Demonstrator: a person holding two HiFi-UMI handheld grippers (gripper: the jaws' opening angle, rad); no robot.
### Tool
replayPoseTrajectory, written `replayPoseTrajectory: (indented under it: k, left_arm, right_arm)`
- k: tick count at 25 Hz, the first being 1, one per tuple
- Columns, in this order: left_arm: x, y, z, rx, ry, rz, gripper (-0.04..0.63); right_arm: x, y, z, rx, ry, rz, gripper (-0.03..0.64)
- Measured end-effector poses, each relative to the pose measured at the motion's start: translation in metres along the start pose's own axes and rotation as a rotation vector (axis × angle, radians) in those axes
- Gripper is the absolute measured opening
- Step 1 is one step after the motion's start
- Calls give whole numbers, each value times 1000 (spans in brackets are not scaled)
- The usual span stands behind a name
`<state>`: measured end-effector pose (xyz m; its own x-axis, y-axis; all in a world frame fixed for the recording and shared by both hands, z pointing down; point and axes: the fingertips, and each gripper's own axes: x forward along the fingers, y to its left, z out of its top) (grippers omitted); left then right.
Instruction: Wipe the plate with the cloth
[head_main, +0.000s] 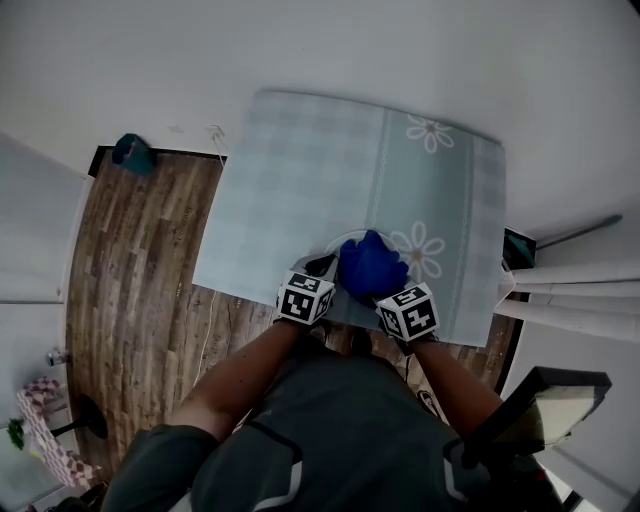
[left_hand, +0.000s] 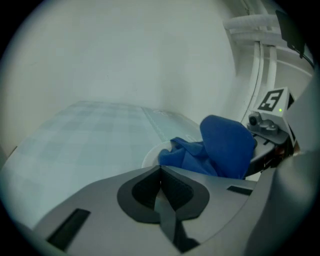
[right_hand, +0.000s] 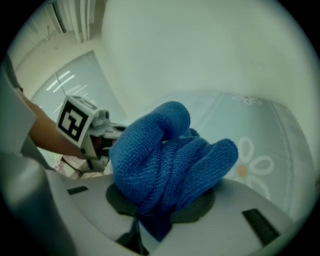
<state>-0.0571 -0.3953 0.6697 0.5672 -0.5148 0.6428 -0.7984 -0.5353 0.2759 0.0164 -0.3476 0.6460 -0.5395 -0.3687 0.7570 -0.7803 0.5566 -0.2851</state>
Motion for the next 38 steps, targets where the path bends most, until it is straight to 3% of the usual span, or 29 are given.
replayPoseTrajectory:
  k: [2, 5, 8, 11, 21, 29, 38]
  left_arm:
    - [-1, 2, -1, -10, -3, 5, 9]
    - [-6, 8, 0, -28, -15, 22, 9]
    - [-14, 17, 0, -87, -35, 44, 9]
    - [-17, 23, -5, -102, -24, 61, 9]
    - [-18, 30, -8, -77, -7, 61, 9]
    - [-36, 20, 11, -65, -91, 68, 9]
    - [-71, -2, 24, -85, -203, 119, 9]
  right_arm:
    - [-9, 6, -10, 2, 10, 9, 118]
    - [-14, 25, 2, 8, -56, 62, 118]
    - [6, 48, 27, -6, -98, 133, 118]
    - [34, 52, 35, -8, -77, 143, 118]
    - [17, -13, 23, 57, -79, -16, 118]
    - [-16, -72, 11, 132, -127, -155, 118]
    - [-55, -65, 25, 110, -239, -139, 118]
